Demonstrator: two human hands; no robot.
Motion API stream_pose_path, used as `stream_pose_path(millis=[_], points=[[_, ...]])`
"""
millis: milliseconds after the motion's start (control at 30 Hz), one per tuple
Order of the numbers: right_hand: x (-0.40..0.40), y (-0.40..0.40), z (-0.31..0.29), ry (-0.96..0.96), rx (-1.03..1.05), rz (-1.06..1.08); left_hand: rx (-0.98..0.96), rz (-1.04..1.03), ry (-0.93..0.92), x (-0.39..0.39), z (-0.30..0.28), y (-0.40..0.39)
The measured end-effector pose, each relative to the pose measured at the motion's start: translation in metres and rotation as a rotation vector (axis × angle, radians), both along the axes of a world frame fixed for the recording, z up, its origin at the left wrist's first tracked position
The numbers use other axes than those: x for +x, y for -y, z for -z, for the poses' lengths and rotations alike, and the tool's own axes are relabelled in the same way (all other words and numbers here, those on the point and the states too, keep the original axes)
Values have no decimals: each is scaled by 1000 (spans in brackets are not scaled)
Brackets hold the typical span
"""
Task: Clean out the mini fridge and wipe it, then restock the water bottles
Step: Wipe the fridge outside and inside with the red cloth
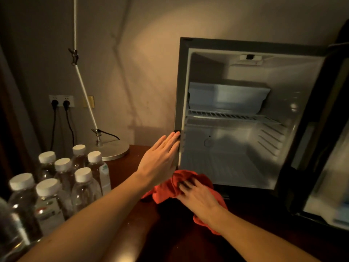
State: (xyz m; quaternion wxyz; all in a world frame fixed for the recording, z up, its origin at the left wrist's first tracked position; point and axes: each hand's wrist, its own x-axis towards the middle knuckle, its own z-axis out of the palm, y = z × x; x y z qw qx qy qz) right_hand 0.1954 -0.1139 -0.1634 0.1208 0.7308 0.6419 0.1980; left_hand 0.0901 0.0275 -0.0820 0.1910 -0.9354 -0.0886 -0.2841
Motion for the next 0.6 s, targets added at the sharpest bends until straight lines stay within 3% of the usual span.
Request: stream_pose_path(millis=[133, 233, 333, 433, 600], points=[[-4, -7, 3, -127, -69, 93, -8, 1, -5, 3, -2, 7], [6, 8, 6, -221, 170, 83, -40, -22, 9, 9, -4, 13], [20, 38, 4, -248, 126, 199, -50, -14, -7, 21, -9, 29], [30, 79, 0, -236, 229, 213, -48, 45, -4, 42, -15, 56], [40, 176, -2, -488, 506, 289, -72, 151, 21, 75, -27, 106]])
